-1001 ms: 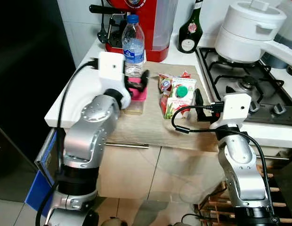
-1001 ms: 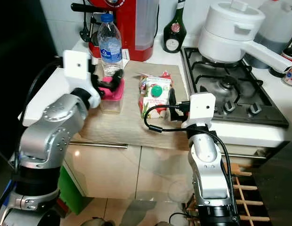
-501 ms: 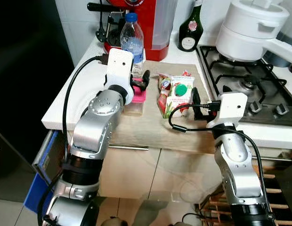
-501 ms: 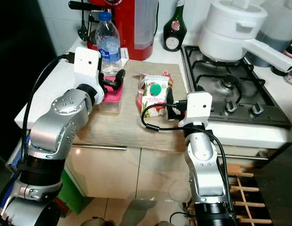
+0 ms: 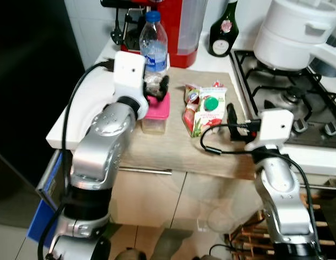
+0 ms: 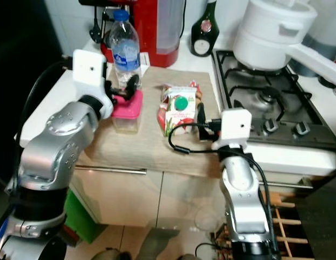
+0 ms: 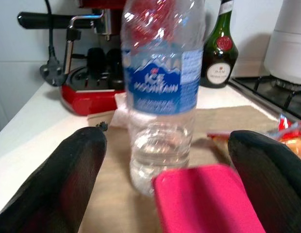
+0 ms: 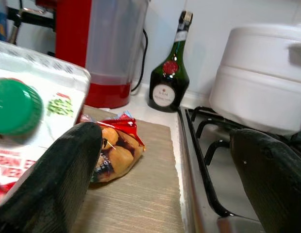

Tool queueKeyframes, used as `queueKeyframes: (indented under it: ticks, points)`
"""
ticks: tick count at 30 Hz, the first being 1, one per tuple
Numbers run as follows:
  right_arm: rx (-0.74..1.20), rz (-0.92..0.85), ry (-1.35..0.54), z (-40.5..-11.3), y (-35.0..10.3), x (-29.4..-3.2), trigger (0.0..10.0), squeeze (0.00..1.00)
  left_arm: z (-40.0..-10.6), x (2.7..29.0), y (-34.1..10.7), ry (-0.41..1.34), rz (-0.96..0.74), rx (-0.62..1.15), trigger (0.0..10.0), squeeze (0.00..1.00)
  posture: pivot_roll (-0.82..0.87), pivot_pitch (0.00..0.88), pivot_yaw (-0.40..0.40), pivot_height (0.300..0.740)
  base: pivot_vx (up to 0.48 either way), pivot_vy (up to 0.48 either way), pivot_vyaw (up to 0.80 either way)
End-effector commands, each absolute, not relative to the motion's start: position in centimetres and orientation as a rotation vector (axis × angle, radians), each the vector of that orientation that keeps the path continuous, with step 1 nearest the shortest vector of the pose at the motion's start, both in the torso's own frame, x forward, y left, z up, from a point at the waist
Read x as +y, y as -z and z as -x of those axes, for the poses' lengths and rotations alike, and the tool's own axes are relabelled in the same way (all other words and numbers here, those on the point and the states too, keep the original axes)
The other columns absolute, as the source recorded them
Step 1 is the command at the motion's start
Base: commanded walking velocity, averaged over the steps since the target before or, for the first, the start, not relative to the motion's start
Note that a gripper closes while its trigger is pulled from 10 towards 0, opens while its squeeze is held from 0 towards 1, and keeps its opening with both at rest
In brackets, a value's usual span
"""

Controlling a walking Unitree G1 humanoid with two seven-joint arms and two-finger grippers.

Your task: Restocking fridge

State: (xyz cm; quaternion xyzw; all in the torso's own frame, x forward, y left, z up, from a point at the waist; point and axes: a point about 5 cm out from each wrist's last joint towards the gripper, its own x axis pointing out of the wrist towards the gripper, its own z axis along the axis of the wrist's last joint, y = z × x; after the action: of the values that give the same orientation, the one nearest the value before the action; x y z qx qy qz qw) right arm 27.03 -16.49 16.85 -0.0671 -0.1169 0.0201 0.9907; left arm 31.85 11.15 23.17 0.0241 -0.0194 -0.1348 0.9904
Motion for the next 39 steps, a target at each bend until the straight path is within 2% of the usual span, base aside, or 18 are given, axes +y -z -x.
queueKeyframes:
  ticks: [1, 8, 11, 13, 16, 22, 26, 32, 39]
  points:
    - [-0.25, 0.125, -0.051, -26.5, -17.7, -17.1, 10.0, 0.1, -31.4, 11.0, -23.6, 0.315, -0.034, -0.057, 10.0, 0.0, 0.01, 0.0, -0.011, 0.74, 0.0, 0.0, 0.0]
    - [-0.27, 0.104, -0.106, -26.1, -19.2, -17.6, 10.0, 0.07, -30.7, 10.8, -23.1, 0.427, -0.033, -0.021, 10.0, 0.0, 0.0, 0.0, -0.002, 0.74, 0.0, 0.0, 0.0]
    - [-0.307, -0.01, -0.116, -27.2, -21.6, -17.1, 10.0, 0.07, -30.8, 10.7, -23.4, 0.462, -0.029, -0.037, 10.0, 0.0, -0.01, 0.0, 0.001, 0.74, 0.0, 0.0, 0.0]
    - [-0.301, -0.028, -0.122, -27.4, -21.6, -16.8, 10.0, 0.07, -30.9, 10.7, -23.4, 0.463, -0.029, -0.038, 10.0, 0.0, -0.01, 0.0, 0.001, 0.74, 0.0, 0.0, 0.0]
    - [-0.2, -0.211, -0.146, -28.9, -20.3, -15.9, 10.0, 0.07, -30.9, 10.9, -24.0, 0.463, -0.037, -0.106, 10.0, 0.0, 0.0, 0.0, -0.004, 0.74, 0.0, 0.0, 0.0]
    - [-0.114, -0.27, -0.211, -30.2, -19.3, -14.2, 10.0, 0.08, -30.8, 12.0, -24.3, 0.382, -0.026, -0.179, 10.0, 0.0, 0.02, 0.0, -0.022, 0.74, 0.0, 0.0, 0.0]
    - [-0.105, -0.262, -0.247, -30.5, -19.8, -13.0, 10.0, 0.07, -30.9, 12.5, -24.7, 0.347, -0.012, -0.202, 10.0, 0.0, 0.02, 0.0, -0.026, 0.74, 0.0, 0.0, 0.0]
    - [-0.164, -0.157, -0.326, -30.3, -21.3, -11.3, 10.0, 0.07, -31.2, 12.4, -24.9, 0.347, -0.011, -0.223, 10.0, 0.0, 0.02, 0.0, -0.027, 0.74, 0.0, 0.0, 0.0]
    - [-0.175, -0.126, -0.339, -30.1, -21.7, -11.5, 10.0, 0.07, -31.1, 12.0, -24.6, 0.362, -0.003, -0.219, 10.0, 0.0, 0.01, 0.0, -0.023, 0.74, 0.0, 0.0, 0.0]
